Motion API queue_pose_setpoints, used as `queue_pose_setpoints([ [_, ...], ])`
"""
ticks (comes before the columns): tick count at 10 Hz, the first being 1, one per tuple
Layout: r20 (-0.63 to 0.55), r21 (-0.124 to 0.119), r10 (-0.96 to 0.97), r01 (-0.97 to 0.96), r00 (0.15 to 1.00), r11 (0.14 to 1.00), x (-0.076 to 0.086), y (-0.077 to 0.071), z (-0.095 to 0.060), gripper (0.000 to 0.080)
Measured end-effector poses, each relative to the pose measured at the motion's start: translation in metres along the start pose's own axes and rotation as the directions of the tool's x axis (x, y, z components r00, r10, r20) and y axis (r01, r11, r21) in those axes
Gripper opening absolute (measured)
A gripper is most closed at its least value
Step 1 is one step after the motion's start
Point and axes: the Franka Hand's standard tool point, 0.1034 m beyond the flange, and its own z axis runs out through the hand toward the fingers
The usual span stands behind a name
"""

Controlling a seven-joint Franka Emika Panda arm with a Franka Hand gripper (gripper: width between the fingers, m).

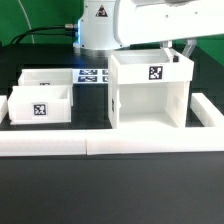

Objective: Assemble drawer

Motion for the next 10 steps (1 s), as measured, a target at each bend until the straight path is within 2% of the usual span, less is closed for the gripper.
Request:
queue_pose_setpoints([
  [4, -0.01, 0.008, 0.204, -0.204, 0.979, 0.979, 0.003, -0.003, -0.001, 0.0038],
  [5, -0.019, 0.017, 0.291, -0.29, 0.957, 0.957, 0.004, -0.005, -0.002, 0.0038],
  [7, -0.03, 0.034, 0.46, -0.459, 0.887, 0.888, 0.01, -0.01, -0.004, 0.0038],
  [8, -0.028, 0.052, 0.548, -0.547, 0.836, 0.836, 0.016, -0.011, -0.006, 0.0038],
  [10, -0.024, 0.07, 0.66, -0.658, 0.751, 0.75, 0.027, -0.009, -0.005, 0.0038],
])
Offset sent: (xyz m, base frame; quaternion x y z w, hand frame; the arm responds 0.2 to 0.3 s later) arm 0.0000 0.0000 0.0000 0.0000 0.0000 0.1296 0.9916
